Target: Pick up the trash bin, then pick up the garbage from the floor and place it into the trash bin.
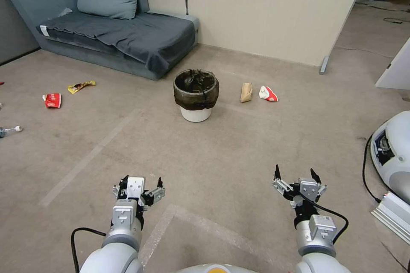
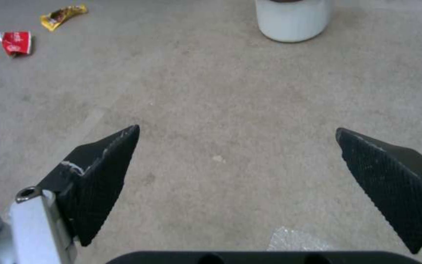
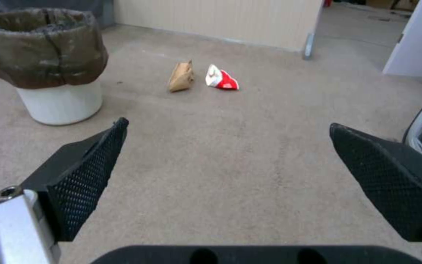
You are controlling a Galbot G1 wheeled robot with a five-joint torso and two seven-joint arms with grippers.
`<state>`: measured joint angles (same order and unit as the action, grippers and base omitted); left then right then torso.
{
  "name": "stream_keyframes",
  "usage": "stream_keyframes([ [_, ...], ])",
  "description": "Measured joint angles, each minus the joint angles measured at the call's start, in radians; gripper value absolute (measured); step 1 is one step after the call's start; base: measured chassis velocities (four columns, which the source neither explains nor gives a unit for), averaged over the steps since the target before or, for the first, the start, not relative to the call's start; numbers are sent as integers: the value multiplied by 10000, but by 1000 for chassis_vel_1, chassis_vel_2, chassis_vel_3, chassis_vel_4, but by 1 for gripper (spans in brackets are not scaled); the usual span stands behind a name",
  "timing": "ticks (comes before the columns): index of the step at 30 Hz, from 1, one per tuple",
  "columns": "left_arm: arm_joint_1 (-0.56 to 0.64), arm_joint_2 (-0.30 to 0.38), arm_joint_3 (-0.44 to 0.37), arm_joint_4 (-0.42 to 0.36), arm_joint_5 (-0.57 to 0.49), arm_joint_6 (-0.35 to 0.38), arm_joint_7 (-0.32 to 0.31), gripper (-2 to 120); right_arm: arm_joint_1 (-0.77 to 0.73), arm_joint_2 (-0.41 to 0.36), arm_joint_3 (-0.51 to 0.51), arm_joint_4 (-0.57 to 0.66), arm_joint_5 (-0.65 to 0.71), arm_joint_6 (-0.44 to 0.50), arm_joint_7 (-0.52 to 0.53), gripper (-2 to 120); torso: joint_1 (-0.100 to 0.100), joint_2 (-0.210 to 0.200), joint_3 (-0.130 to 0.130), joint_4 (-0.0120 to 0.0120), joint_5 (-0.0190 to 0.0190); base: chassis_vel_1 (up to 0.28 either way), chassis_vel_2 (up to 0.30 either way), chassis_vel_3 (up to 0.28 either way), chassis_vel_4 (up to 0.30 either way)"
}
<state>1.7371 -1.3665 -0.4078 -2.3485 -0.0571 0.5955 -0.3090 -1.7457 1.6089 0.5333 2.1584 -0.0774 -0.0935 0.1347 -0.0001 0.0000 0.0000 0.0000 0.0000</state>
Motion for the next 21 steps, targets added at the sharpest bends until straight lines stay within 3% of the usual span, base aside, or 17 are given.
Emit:
stream_keyframes([
  [21, -143, -43, -71, 181, 24, -69, 61, 100, 94, -6, 26, -109, -4, -53, 38, 100, 0, 0, 1, 0, 0, -46, 52, 50, -49],
])
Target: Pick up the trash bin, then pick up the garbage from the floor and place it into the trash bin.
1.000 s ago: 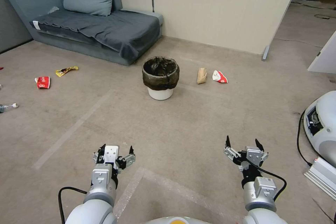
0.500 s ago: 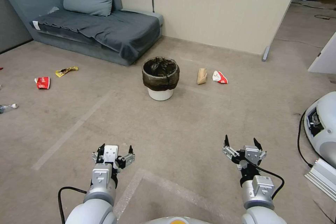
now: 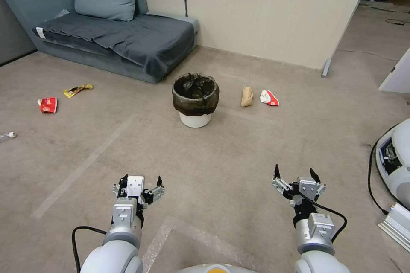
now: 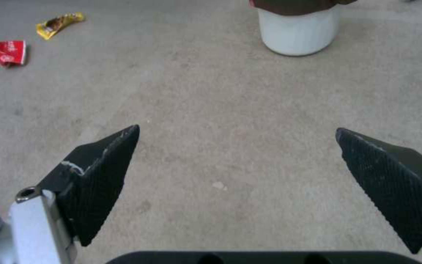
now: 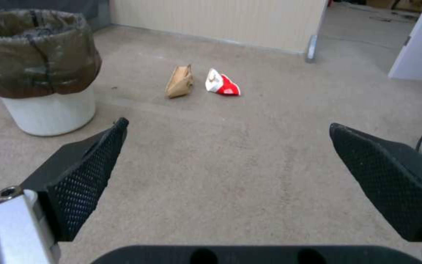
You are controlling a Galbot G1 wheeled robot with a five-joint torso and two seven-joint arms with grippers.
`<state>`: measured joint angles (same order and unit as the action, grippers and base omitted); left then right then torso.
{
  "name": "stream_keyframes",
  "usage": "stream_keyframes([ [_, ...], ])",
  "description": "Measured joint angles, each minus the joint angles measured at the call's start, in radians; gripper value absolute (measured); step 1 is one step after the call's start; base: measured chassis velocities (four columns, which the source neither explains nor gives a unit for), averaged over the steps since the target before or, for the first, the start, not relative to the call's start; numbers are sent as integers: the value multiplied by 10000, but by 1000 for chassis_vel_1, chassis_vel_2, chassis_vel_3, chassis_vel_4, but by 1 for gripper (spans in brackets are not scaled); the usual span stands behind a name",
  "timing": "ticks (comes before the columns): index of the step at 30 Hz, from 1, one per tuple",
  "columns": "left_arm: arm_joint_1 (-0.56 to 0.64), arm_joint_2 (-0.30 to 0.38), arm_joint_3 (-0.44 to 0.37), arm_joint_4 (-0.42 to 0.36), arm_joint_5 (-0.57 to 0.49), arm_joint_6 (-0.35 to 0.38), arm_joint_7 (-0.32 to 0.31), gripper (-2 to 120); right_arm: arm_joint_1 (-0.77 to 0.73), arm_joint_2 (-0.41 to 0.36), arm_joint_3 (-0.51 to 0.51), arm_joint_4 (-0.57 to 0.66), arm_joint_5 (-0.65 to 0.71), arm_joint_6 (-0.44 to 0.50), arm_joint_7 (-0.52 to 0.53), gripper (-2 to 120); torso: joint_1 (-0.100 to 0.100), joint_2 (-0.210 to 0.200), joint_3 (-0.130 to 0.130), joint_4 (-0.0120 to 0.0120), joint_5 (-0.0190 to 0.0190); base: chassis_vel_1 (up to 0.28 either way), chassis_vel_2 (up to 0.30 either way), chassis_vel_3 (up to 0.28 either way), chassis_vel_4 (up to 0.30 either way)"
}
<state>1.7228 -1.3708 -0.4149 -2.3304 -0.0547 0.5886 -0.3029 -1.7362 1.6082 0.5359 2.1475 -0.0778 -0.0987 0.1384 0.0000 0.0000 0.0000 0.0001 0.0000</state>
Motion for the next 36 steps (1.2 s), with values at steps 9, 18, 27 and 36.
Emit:
stream_keyframes([
  [9, -39, 11, -12, 85, 0, -7, 20, 100, 10, -1, -4, -80, 13, -1, 2, 100, 0, 0, 0, 0, 0, -75, 70, 72, -64],
  [18, -53, 20, -44, 125, -2, -9, 26, 100, 62, -1, 2, -138, 88, -27, 7, 100, 0, 0, 0, 0, 0, -86, 74, 76, -67],
  [27, -29, 64, -48, 125, 26, -11, 62, 100, 115, -2, -64, -180, 203, -204, 128, 100, 0, 0, 0, -1, -1, -99, 98, 104, -99],
  [36, -31, 91, -50, 133, 24, -18, 64, 100, 108, -1, -121, -175, 255, -236, 123, 100, 1, 0, 0, -1, 3, -137, 137, 121, -131],
])
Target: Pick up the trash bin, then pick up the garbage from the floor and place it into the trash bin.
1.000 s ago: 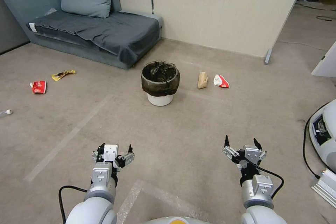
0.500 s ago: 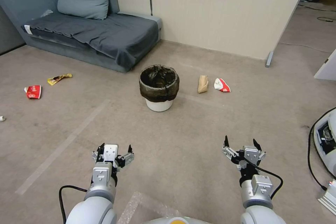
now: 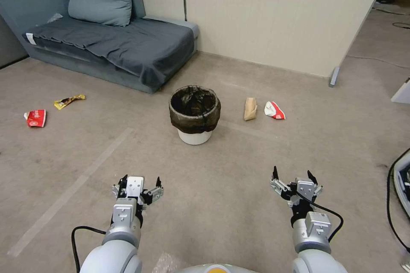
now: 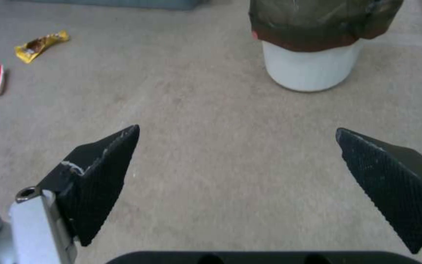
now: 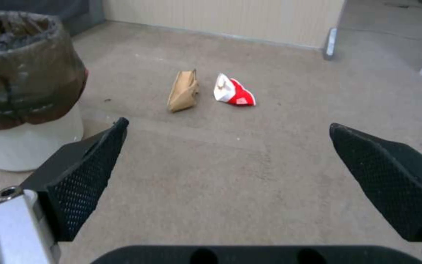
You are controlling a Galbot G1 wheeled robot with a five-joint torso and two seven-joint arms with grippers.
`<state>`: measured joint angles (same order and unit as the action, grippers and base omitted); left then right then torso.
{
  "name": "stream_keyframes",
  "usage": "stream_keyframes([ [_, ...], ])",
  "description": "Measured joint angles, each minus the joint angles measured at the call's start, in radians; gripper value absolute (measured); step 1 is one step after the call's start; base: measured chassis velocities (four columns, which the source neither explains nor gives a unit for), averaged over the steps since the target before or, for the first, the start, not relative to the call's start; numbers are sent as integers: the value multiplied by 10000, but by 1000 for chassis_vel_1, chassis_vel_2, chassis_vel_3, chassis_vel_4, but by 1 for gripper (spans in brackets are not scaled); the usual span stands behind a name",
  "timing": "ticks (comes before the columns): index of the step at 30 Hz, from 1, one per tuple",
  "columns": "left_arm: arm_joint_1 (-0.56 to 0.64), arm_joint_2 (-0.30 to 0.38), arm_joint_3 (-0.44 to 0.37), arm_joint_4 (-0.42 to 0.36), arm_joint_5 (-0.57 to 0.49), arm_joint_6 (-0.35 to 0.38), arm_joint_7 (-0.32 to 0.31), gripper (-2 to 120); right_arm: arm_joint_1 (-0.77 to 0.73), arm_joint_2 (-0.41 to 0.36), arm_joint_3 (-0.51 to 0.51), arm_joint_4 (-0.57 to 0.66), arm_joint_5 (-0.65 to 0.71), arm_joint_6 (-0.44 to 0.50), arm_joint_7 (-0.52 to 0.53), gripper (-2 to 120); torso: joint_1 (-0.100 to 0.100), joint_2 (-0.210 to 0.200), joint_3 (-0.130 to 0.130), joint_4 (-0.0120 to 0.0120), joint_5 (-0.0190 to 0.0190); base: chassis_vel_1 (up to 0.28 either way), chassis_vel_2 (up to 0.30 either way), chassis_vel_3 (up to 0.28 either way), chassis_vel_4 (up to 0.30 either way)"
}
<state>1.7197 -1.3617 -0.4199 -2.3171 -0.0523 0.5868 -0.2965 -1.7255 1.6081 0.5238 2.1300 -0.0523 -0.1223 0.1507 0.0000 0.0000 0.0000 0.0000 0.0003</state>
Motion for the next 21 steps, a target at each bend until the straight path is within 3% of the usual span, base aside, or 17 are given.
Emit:
stream_keyframes([
  [21, -77, -53, -19, 151, 12, -81, 11, 100, -3, -1, 39, 66, 12, 6, -62, 100, 0, 0, 1, 0, -3, -146, 144, 150, -144],
])
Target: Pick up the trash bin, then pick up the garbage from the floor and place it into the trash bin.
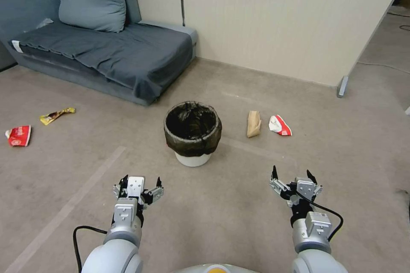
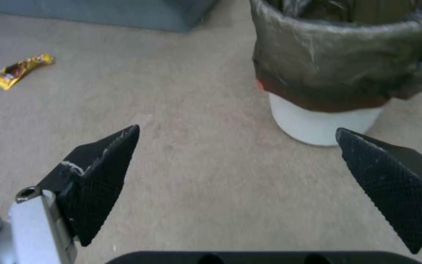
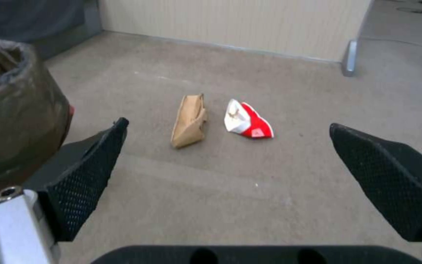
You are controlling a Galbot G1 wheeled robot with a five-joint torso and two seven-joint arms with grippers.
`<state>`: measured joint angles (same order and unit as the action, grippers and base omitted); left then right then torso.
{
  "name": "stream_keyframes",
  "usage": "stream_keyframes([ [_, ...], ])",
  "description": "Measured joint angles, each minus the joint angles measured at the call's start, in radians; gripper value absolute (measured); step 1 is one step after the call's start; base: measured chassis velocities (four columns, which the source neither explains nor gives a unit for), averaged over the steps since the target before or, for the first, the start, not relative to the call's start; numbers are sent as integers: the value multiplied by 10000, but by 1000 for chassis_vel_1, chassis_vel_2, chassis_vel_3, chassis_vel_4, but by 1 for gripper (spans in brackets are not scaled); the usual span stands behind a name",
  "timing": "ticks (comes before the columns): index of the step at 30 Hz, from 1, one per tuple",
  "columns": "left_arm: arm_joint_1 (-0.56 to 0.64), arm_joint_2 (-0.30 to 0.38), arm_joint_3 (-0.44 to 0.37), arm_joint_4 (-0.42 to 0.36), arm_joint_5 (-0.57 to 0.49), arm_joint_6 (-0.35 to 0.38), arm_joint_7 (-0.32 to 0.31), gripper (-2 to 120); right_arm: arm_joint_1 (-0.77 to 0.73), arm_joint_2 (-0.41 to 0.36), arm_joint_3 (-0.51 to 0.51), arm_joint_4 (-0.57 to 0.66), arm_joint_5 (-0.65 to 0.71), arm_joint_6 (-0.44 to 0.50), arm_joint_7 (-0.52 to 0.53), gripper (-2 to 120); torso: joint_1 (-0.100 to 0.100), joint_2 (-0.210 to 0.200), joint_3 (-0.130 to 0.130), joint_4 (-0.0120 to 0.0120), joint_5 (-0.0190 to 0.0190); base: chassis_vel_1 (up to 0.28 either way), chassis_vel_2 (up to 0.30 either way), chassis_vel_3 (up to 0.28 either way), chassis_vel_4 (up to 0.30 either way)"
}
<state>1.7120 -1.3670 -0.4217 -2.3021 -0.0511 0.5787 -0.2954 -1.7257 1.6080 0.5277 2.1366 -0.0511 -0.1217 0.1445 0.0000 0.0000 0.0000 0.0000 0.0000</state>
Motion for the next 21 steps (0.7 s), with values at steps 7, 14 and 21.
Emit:
stream_keyframes([
  [7, -19, -3, -13, 0, -37, -2, -17, 100, 9, 0, -4, -55, 1, 19, 0, 100, 0, 0, 0, -1, 0, -150, 159, 154, -150],
  [14, -24, -14, -18, 0, -52, 17, -41, 100, 12, 0, -1, -114, 2, 34, -9, 100, 0, 0, 0, 0, 1, -144, 148, 150, -141],
  [21, -52, -26, -34, 0, -63, 23, -59, 100, 23, 0, 1, -133, 16, 95, -39, 100, 0, 0, 0, -1, 0, -149, 152, 143, -156],
])
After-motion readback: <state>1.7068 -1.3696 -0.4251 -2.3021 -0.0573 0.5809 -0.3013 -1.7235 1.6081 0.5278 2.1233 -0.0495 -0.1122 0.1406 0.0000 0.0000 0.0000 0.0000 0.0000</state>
